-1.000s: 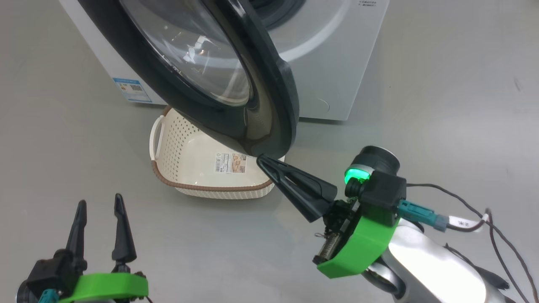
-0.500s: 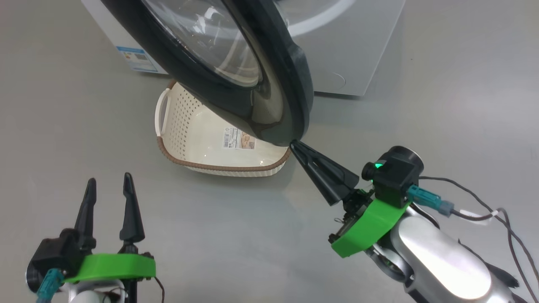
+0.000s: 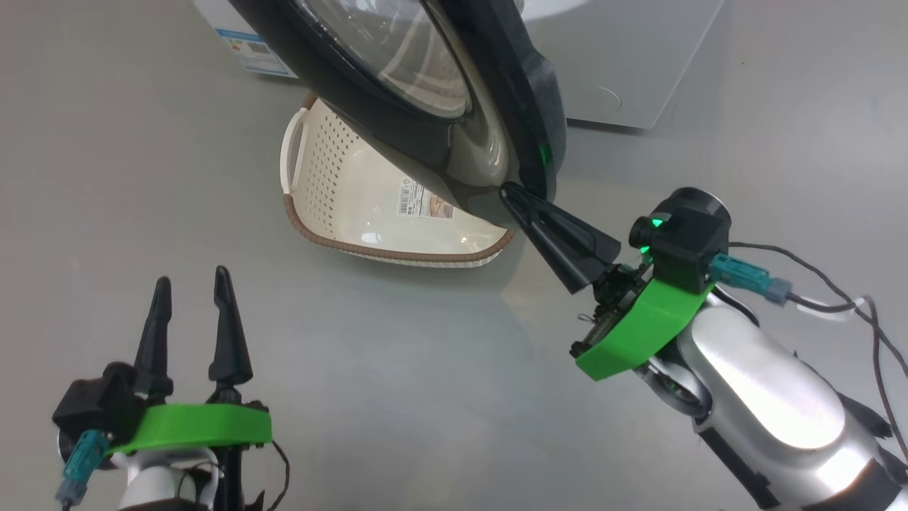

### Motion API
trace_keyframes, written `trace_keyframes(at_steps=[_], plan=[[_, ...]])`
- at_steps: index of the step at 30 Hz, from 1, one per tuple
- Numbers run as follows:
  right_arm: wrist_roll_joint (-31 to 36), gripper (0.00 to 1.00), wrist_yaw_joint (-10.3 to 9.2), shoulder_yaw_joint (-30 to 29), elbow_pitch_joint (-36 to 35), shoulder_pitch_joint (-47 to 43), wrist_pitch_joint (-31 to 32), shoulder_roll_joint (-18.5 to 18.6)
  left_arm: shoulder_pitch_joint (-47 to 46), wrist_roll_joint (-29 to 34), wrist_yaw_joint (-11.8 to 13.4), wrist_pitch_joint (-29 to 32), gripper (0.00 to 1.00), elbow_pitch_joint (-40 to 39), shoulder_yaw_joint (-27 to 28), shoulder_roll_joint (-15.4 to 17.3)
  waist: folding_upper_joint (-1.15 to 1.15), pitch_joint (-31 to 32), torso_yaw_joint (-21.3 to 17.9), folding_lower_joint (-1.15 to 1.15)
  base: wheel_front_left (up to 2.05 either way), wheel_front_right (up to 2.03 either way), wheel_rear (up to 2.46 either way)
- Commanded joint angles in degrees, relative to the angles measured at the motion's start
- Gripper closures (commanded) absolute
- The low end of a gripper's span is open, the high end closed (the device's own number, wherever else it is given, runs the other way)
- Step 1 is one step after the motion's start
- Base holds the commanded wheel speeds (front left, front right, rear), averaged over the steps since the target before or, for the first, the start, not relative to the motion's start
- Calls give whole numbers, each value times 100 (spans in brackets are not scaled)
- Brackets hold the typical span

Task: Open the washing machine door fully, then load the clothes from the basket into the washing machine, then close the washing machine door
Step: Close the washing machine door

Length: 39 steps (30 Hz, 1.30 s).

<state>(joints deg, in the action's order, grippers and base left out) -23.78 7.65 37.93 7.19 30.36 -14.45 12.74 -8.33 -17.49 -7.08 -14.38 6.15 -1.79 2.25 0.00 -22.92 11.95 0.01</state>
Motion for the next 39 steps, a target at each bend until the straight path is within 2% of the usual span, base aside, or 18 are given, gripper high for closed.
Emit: trace_keyframes(at_steps=[1, 26, 39], plan=[[-42, 100, -16, -86, -150, 116, -53, -66, -123, -18, -20, -62, 0, -137, 177, 64, 0, -60, 20, -1, 0, 0, 0], [309, 100, -16, -1684, 491, 1012, -54, -383, -641, -131, -36, -62, 0, -154, -245, 63, 0, -714, 180, -1, 0, 0, 0], [392, 100, -16, -2033, 1207, 2076, -54, -456, -886, -238, -39, -62, 0, -174, -510, 63, 0, -1100, 413, -1, 0, 0, 0]])
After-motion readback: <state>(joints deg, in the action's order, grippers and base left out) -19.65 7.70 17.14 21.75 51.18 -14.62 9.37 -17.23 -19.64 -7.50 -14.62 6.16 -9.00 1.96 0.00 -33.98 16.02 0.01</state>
